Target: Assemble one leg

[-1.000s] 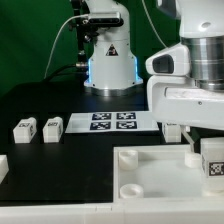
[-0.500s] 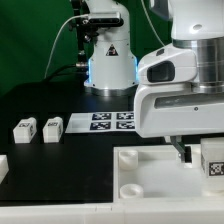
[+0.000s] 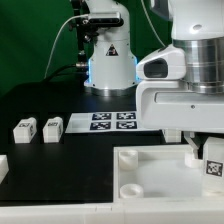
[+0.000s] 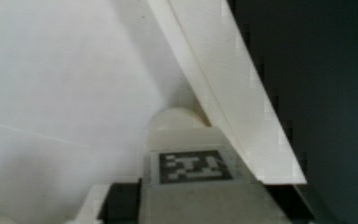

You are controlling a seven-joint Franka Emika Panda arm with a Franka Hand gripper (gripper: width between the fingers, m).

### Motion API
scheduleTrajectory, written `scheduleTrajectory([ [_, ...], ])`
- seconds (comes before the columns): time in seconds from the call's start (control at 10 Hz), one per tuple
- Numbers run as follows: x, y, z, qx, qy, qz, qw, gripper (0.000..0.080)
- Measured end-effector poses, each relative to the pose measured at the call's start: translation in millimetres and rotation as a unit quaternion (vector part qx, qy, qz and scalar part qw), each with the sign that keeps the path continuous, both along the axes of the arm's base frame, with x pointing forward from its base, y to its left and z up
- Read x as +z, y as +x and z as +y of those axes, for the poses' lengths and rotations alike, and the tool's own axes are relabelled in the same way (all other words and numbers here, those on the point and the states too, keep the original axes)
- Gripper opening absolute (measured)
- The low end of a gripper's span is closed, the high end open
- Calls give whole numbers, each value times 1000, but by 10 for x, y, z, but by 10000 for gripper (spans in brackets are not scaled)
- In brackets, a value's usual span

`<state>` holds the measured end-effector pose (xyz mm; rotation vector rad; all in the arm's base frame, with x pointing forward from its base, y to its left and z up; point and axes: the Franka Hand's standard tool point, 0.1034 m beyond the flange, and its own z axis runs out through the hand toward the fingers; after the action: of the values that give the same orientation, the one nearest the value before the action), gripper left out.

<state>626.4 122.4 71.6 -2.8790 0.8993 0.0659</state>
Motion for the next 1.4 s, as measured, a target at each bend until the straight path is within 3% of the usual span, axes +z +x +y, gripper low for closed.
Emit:
scheduleTrajectory([
  [0.2,10,8,19,-146,1,19,989,294],
  [0.5,-20,46,16,-372,21,27,927,294],
  [0.7,-25,44,22,-501,46,25,864,294],
  [0.8,-25,45,24,-508,46,26,860,294],
  [1.0,-30,43,27,-501,45,25,864,299],
  [1.1,-32,41,28,-476,44,21,878,524],
  [1.2,-31,36,23,-407,40,11,913,524],
  [1.3,-29,41,7,-340,37,-1,940,626],
  [1.4,-27,42,8,-271,33,-14,962,626],
])
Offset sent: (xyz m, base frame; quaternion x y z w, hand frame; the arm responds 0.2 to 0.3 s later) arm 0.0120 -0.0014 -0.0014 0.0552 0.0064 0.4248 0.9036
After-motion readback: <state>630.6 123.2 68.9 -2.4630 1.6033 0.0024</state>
